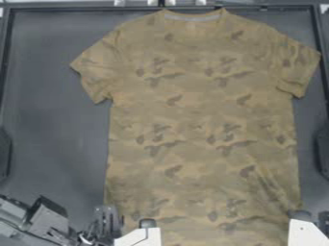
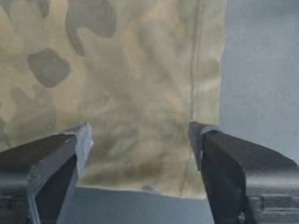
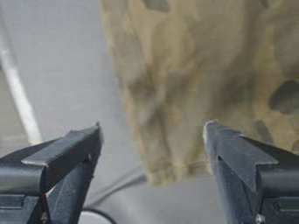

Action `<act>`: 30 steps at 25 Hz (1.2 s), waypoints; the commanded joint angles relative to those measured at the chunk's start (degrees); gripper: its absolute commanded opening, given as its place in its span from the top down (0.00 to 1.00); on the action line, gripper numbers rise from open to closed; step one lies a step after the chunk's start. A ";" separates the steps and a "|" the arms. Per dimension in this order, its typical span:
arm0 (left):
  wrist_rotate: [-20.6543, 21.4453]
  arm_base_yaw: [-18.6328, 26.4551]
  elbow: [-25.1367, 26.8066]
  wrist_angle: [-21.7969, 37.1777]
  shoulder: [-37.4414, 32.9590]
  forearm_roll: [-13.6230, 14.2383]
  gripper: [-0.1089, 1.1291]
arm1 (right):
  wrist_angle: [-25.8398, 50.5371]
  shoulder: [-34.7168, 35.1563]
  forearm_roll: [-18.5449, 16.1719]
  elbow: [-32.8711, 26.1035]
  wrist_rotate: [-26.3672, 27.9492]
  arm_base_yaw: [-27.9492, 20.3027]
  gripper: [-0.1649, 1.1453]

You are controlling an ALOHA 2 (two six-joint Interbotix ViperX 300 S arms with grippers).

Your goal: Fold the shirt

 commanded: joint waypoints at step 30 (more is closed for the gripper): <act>-0.18 0.18 0.88 -3.08 3.08 -4.39 0.27 | -8.09 9.14 -0.44 2.99 2.46 -3.16 0.29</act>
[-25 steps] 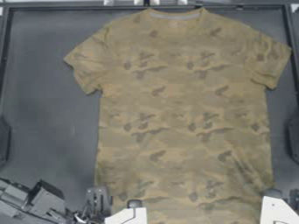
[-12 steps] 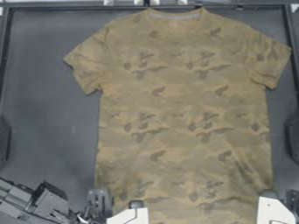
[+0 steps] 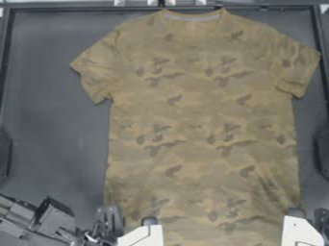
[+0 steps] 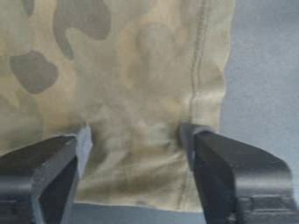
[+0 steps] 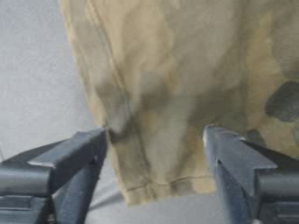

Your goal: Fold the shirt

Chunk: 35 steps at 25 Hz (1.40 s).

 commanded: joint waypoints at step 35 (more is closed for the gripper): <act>-7.47 -5.80 -6.59 16.26 -10.99 10.46 0.87 | 22.94 -12.48 -1.67 -12.04 1.14 1.76 0.81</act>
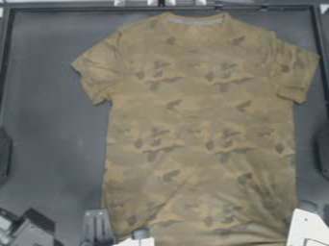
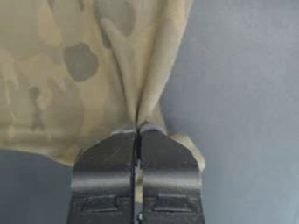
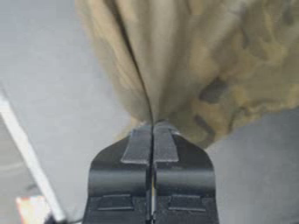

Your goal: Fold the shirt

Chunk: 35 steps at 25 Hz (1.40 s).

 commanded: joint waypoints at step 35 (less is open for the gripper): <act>-11.34 3.69 2.90 23.91 -21.27 20.13 0.87 | 29.09 -21.53 -14.59 -3.87 7.65 -6.77 0.81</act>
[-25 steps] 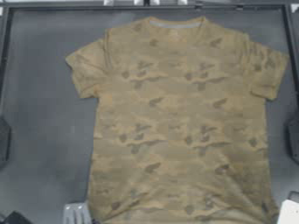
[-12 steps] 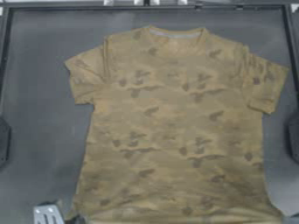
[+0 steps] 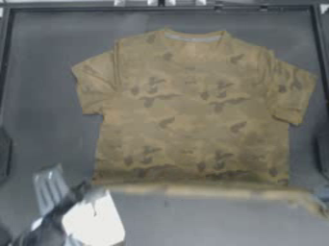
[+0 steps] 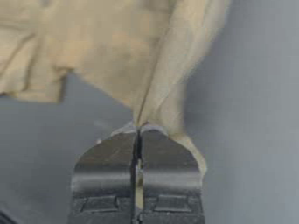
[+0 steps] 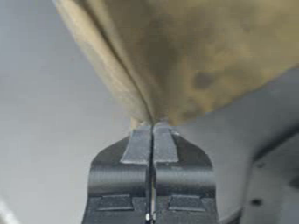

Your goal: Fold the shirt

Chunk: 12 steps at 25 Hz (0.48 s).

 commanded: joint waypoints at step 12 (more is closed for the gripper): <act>5.71 21.36 11.60 -17.23 -15.29 1.76 0.87 | 0.18 -11.60 -3.08 4.92 -10.90 -21.71 0.81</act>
